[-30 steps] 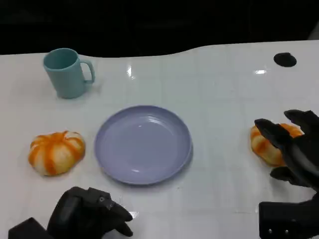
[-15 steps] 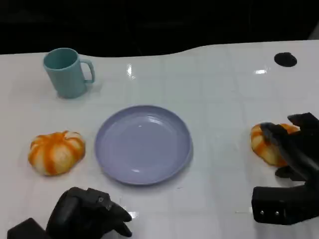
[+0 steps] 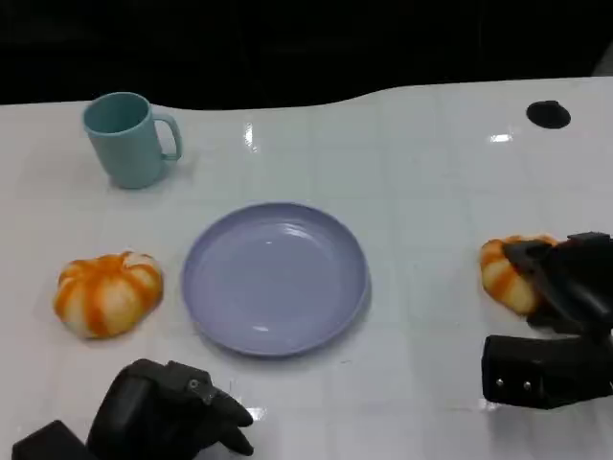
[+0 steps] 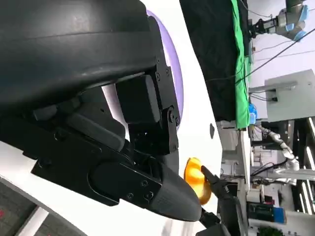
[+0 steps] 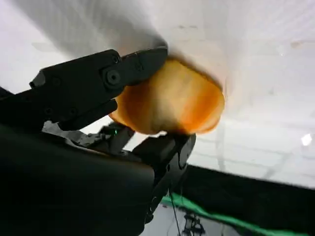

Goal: Grasp the bread from the table and place it into the plate.

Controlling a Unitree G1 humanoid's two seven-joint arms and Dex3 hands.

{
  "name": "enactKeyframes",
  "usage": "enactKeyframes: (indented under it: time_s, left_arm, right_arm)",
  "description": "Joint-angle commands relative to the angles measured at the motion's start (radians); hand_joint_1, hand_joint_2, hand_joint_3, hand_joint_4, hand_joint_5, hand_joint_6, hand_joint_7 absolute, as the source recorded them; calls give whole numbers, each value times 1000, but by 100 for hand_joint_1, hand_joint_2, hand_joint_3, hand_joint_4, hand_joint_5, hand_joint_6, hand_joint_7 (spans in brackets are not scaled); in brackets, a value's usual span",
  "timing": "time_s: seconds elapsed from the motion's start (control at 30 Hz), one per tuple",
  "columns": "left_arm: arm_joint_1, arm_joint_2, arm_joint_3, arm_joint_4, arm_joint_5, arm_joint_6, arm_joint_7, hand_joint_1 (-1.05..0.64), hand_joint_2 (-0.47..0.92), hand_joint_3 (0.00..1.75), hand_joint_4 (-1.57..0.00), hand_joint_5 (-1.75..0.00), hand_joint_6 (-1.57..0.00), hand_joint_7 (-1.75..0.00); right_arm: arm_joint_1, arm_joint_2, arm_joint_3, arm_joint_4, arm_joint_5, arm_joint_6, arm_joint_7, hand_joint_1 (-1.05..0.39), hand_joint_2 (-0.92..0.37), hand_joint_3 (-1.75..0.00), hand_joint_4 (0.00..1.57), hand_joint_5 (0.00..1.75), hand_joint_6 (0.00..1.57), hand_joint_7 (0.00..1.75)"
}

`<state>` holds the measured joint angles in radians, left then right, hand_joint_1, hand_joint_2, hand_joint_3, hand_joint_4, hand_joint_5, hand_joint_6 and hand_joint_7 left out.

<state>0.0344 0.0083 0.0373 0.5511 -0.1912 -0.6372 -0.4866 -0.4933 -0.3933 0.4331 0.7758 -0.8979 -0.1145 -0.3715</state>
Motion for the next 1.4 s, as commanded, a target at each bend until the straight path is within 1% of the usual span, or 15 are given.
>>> enactKeyframes:
  time_s: [0.03, 0.1, 0.17, 0.37, 0.43, 0.53, 0.73, 0.8, 0.83, 0.87, 0.9, 0.97, 1.1, 1.23, 1.4]
  left_arm:
    - [9, 14, 5, -10, -6, 7, 3, -105, 90, 0, -144, -67, -157, -24]
    - [9, 15, 6, -11, -8, 9, 2, -105, 90, 0, -144, -67, -157, -24]
    - [8, 15, 6, -9, -5, 6, 3, -105, 90, 0, -144, -68, -157, -24]
    - [6, 15, 8, -1, -9, 0, -1, -105, 91, 0, -144, -68, -157, -24]
    - [5, 15, 8, 0, -10, 0, -2, -105, 91, 0, -144, -68, -157, -24]
    - [6, 15, 8, -3, -11, 0, 0, -105, 90, 0, -144, -68, -157, -24]
    - [12, 17, 5, -10, -6, -4, 1, -105, 91, 0, -144, -67, -157, -24]
    - [14, 17, 4, -11, -6, -4, 0, -105, 91, 0, -144, -67, -157, -24]
    - [15, 18, 3, -14, -5, -2, 0, -105, 91, 0, -144, -67, -157, -24]
    - [15, 17, 2, -15, -4, -2, 1, -105, 91, 0, -144, -67, -157, -24]
    - [16, 17, 2, -16, -3, 0, 2, -105, 91, 0, -144, -67, -157, -24]
    - [16, 16, 1, -18, -3, 4, 5, -105, 91, 0, -144, -67, -157, -24]
    - [13, 16, 0, -17, -4, 10, 4, -105, 90, 0, -144, -67, -157, -24]
    - [13, 15, -3, -20, -4, 14, 4, -105, 90, 0, -144, -67, -157, -24]
    - [13, 11, -5, -22, -7, 18, 5, -105, 89, 0, -144, -67, -157, -25]
  right_arm:
    - [-3, -24, 18, 52, 19, -82, -72, -9, -82, -1, 94, 156, 139, 6]
    - [-5, -23, 22, 64, 19, -93, -103, -9, -84, -1, 88, 169, 144, 9]
    - [-4, -19, 22, 64, 22, -93, -121, -7, -83, 0, 83, 173, 142, 15]
    - [14, -11, -2, 30, 71, -116, -144, -1, -81, 0, 84, 175, 100, 103]
    - [24, -11, -8, 7, 87, -115, -141, 0, -82, -1, 83, 175, 91, 121]
    - [41, -13, -16, -32, 101, -118, -150, 0, -82, -1, 86, 175, 94, 118]
    - [80, -26, -23, -138, 98, -145, -187, 3, -80, -1, 89, 175, 95, 126]
    - [92, -26, -32, -173, 109, -162, -189, 5, -82, -3, 93, 174, 100, 119]
    - [96, -26, -36, -186, 113, -173, -190, 5, -80, -8, 94, 173, 103, 111]
    - [103, -24, -41, -209, 121, -191, -189, 6, -67, -35, 95, 173, 106, 108]
    - [110, -22, -45, -231, 129, -207, -188, 7, -42, -82, 98, 173, 105, 116]
    - [126, -11, -53, -284, 145, -241, -177, 9, -25, -117, 101, 173, 103, 123]
    - [134, 16, -50, -329, 164, -291, -160, 14, -19, -129, 103, 174, 103, 128]
    - [119, 79, -35, -336, 177, -314, -142, 14, -13, -144, 105, 174, 102, 134]
    - [65, 164, -6, -283, 143, -337, -178, 12, -9, -150, 106, 173, 101, 137]
